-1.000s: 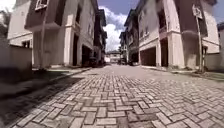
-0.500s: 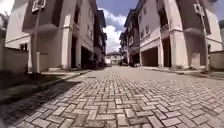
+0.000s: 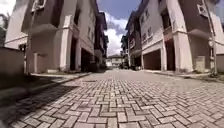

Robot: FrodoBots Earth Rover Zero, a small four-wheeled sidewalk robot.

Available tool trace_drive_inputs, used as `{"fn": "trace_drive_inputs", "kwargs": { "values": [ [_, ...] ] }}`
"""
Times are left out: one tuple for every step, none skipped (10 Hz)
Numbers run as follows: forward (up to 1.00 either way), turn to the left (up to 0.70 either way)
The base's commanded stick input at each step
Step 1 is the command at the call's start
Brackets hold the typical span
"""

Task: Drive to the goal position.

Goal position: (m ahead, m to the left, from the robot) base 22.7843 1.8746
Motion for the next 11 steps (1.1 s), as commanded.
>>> {"fn": "trace_drive_inputs", "kwargs": {
  "values": [
    [0.85,0.0],
    [0.85,0.0],
    [0.85,0.0],
    [0.85,0.0],
    [0.85,0.0],
    [0.85,0.0],
    [0.85,0.0],
    [0.85,-0.14],
    [0.85,-0.21],
    [0.85,-0.01],
    [0.85,0.0]
  ]
}}
